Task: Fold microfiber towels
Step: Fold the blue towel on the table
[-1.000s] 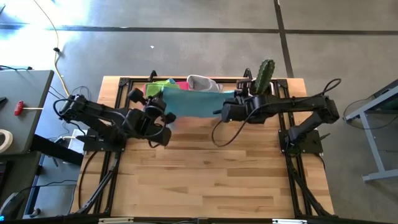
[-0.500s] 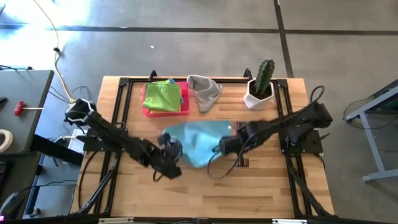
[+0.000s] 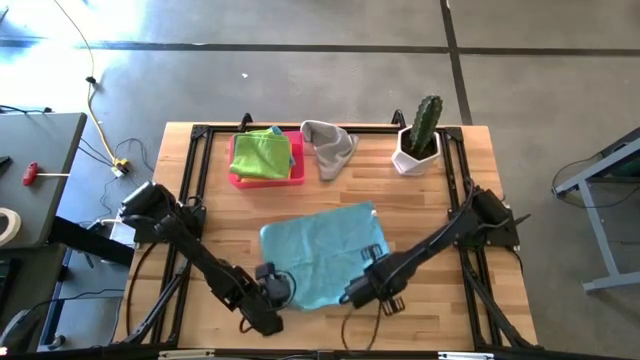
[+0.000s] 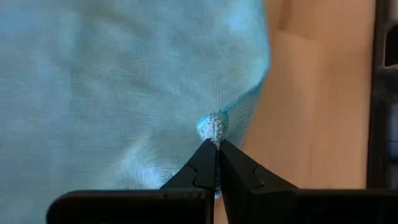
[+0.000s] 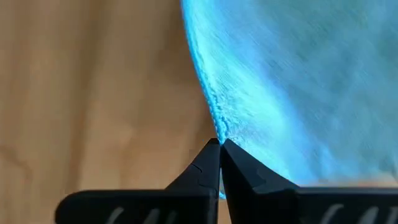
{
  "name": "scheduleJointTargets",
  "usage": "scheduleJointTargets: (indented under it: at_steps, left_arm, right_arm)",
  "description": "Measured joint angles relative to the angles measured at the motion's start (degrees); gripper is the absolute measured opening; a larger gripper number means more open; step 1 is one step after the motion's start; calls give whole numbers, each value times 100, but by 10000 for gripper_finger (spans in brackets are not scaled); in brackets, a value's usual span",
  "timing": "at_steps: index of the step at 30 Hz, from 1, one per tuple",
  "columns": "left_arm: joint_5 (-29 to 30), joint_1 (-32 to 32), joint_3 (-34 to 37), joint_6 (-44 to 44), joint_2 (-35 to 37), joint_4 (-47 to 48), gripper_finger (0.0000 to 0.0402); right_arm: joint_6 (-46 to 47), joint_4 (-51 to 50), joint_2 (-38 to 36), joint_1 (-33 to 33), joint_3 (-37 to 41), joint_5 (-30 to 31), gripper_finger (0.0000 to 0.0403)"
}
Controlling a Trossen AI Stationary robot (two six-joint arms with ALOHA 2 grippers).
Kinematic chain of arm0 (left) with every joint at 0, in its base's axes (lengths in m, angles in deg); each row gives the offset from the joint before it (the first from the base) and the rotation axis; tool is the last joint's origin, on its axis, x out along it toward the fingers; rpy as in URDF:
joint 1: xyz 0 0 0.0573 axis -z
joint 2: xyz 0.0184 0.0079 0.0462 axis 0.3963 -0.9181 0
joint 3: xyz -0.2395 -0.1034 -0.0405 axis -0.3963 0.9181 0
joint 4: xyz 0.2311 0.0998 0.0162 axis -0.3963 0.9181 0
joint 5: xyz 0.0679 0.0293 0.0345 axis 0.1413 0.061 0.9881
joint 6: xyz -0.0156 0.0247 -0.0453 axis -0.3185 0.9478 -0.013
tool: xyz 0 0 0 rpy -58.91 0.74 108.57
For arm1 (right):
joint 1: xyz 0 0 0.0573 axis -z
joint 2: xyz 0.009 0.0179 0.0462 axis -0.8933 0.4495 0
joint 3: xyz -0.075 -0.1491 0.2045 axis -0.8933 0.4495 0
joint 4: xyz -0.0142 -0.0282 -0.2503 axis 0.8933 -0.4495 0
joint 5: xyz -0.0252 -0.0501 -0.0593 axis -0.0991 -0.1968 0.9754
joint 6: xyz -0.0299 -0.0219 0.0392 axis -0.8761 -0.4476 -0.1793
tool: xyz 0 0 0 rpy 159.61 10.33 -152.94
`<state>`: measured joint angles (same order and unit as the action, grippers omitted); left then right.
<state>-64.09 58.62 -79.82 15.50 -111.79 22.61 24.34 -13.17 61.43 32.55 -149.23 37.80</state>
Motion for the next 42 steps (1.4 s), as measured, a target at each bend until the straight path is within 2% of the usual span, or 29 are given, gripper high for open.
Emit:
scheduleJointTargets:
  at_steps: [2,6,10,14,18,21,27,34,42]
  left_arm:
    - [-261,54,-31,-8,-236,-542,3]
    - [-500,146,-59,31,-338,-1040,3]
    - [-429,188,-53,10,-258,-1076,3]
    - [-88,186,-67,-250,-107,-790,3]
    - [219,130,-52,-739,-20,-105,3]
    - [407,105,-36,-1111,-17,452,3]
    - [689,13,-43,-1360,-15,880,3]
    - [837,-28,-43,-1650,2,1641,3]
    - [1459,-103,-43,-1973,2,2451,3]
  right_arm:
    - [-301,226,7,-114,0,-226,0]
    - [-790,472,7,-123,0,-575,0]
    - [-1225,774,-20,-47,304,-733,0]
    - [-1606,800,-87,130,866,-718,0]
    - [-1952,821,-201,403,1236,-676,0]
    - [-2319,833,-261,582,1246,-581,0]
    - [-3189,975,-356,1014,1181,171,0]
    - [-3482,937,-336,1684,1200,399,0]
    - [-4088,1203,-334,2257,1200,629,0]
